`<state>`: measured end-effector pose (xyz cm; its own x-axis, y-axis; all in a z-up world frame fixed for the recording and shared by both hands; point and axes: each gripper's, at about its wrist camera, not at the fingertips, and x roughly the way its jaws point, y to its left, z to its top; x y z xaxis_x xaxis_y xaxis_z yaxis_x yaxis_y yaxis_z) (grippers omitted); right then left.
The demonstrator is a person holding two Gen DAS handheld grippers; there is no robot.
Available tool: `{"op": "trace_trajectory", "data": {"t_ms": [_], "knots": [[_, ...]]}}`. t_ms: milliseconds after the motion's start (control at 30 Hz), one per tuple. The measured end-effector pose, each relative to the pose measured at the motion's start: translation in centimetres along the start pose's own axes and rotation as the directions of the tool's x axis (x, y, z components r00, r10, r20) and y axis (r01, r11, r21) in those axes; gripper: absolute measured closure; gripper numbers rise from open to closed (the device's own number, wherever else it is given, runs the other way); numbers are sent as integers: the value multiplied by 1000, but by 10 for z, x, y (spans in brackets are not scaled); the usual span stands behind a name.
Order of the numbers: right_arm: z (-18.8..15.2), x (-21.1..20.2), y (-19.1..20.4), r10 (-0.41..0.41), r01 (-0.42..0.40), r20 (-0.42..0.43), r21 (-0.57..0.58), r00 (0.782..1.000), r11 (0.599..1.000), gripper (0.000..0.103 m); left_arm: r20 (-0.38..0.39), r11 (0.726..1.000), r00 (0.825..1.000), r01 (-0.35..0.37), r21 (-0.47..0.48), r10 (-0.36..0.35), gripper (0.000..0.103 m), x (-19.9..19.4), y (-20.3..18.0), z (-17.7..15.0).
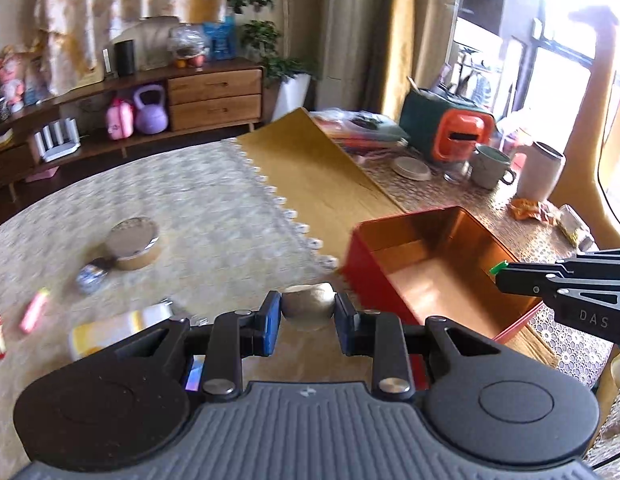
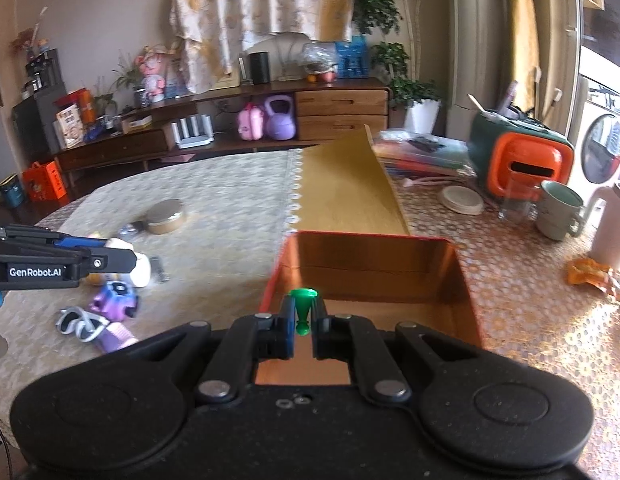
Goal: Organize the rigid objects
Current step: 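Carry the beige piece in the left tool while the right tool carries the green piece into the red tin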
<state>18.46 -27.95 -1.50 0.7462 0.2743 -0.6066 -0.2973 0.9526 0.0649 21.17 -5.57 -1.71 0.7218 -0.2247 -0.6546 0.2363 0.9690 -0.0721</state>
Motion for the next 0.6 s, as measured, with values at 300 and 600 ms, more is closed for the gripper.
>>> {"op": "trace_trajectory", "data": {"t_ms": [300,600], "knots": [[-8,9,-41,-34,34,-30,28,999,999,96,-43,994,998,39,98,-35,75,45,-58,17],[-10,27,-59,-18,17,-91,-7,996,1000,96,-100,981,991,102,163,-86,75,91,-106,35]]}}
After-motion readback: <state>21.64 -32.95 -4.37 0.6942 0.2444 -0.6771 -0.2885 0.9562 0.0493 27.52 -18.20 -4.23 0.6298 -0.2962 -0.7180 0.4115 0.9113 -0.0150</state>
